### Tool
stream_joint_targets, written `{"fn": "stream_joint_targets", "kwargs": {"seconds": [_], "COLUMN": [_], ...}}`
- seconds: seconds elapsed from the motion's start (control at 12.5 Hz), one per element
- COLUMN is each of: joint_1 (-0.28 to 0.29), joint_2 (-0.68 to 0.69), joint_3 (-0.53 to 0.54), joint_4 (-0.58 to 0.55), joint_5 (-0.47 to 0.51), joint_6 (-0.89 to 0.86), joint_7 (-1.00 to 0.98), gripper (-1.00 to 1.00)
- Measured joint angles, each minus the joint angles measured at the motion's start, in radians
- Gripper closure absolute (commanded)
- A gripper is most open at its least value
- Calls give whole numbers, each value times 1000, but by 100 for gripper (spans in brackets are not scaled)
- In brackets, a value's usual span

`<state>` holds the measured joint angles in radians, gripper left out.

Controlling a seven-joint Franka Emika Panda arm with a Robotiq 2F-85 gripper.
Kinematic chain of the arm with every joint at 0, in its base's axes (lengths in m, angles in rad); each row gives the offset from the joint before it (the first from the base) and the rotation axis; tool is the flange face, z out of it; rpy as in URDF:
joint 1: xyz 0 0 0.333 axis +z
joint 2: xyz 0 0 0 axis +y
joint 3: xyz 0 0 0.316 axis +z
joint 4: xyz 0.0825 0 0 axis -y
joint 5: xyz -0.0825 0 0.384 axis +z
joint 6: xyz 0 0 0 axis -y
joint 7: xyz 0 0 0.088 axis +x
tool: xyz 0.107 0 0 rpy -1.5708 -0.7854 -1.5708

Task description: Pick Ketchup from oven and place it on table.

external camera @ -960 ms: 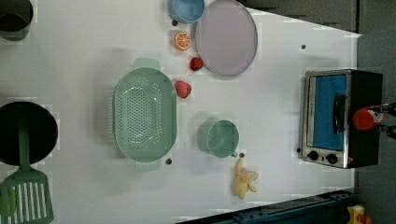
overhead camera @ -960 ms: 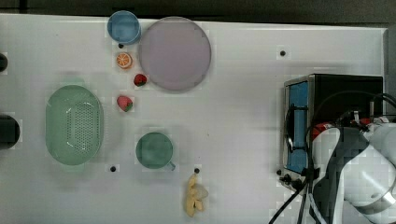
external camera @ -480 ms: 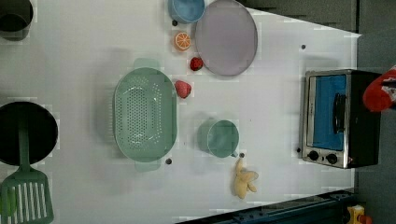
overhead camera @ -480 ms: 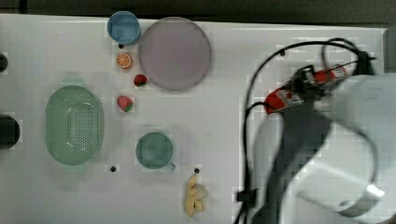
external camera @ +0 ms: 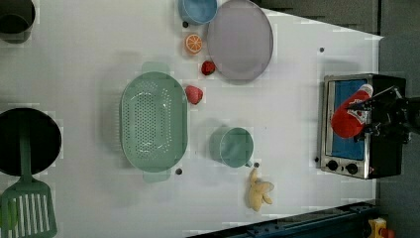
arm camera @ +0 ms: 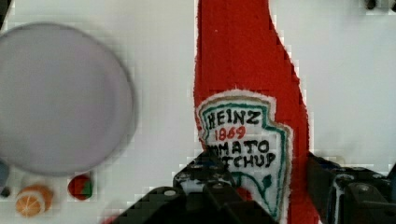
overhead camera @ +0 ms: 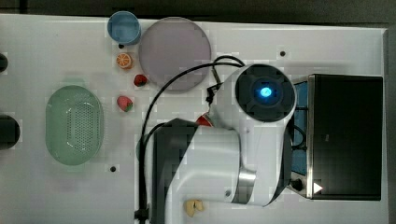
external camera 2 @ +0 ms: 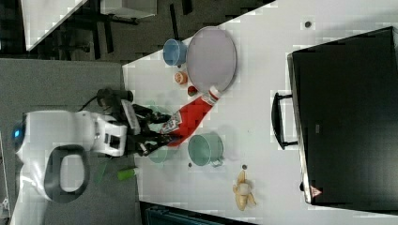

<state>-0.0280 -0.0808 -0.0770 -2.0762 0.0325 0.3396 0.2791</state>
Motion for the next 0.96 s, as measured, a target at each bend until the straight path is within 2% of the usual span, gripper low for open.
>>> {"fn": "stream_joint_targets", "kwargs": {"seconds": [0.08,0.16,0.32,0.4,0.48,0.72,0.8,0.88,0.96], "joint_1": [-17,-23,-17,-9,-9,-30,-27,1,-4], "joint_2": [-15,-52,-23,21,140,289,330,390,406], "joint_3": [13,33,58,64,69,71,70,40,44], "joint_4": [-41,-141,-188,-197,-229,-273,-273,-260,-268], "joint_5": [0,0,2,0,1,-21,-13,-40,-41], "joint_6": [46,97,175,243,387,508,552,554,570], "joint_7": [27,55,111,116,119,127,132,152,152], "gripper": [-1,-1,-1,-1,-1,-1,-1,-1,-1]}}
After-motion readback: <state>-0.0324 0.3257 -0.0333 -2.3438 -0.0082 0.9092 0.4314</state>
